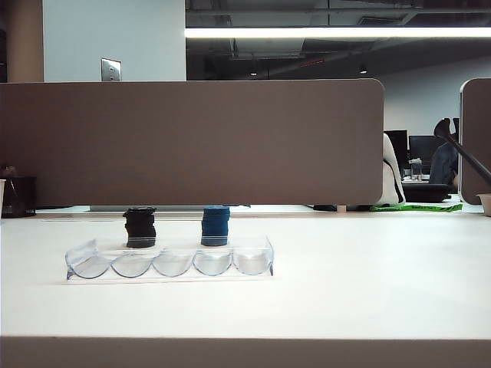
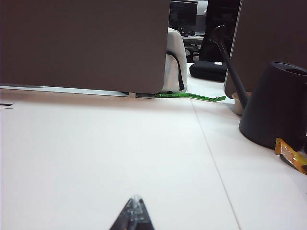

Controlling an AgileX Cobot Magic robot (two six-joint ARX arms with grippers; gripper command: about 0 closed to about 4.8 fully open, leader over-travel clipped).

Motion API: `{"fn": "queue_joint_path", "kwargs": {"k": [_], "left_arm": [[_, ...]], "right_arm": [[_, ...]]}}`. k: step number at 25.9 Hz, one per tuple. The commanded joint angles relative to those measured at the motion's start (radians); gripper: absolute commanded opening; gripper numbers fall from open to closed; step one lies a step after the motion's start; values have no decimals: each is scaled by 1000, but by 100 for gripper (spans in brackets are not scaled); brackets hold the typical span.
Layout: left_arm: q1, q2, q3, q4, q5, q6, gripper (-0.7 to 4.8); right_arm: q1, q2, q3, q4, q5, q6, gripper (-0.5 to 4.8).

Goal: Pick up the chip in the box and place it on the pile of chips with the same color.

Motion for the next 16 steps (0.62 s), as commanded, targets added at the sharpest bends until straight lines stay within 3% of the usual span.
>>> {"fn": "queue_joint_path", "kwargs": {"k": [1,16], "left_arm": [[-2,1,3,18,0,-5,-3],[-2,1,3,16,0,-5,-3]], "right_arm": [[1,0,-1,14,5,4,-5],[1,0,-1,-37,5,4,-5]]}}
